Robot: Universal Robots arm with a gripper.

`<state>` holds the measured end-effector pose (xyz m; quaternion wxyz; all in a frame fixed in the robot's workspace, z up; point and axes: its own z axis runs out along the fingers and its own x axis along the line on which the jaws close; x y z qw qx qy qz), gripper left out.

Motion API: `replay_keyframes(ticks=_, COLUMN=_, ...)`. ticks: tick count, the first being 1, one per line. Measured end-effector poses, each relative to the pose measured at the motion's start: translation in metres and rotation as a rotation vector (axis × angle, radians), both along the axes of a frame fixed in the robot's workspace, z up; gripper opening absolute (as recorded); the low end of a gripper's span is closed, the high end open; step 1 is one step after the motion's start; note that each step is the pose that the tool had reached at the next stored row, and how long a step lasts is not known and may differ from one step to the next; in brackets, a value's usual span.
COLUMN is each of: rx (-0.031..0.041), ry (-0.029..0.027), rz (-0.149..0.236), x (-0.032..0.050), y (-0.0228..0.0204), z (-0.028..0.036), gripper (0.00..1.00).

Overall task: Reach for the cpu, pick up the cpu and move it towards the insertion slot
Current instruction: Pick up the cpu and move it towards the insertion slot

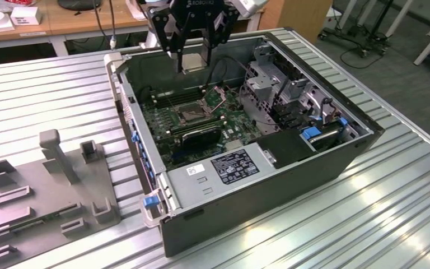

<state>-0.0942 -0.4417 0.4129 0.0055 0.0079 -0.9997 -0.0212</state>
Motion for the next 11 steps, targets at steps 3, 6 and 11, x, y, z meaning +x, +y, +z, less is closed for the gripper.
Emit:
replay_keyframes(ticks=3, rx=0.0000, ry=0.0000, rz=0.000, x=0.0029, y=0.0001, z=0.0000, gripper=0.55)
replay_keyframes(ticks=6, rx=0.0000, ry=0.0000, rz=0.000, x=0.0057, y=0.0002, z=0.0000, gripper=0.55)
replay_keyframes(ticks=11, rx=0.0000, ry=0.0000, rz=0.000, x=0.0110, y=0.0005, z=0.0000, gripper=0.55)
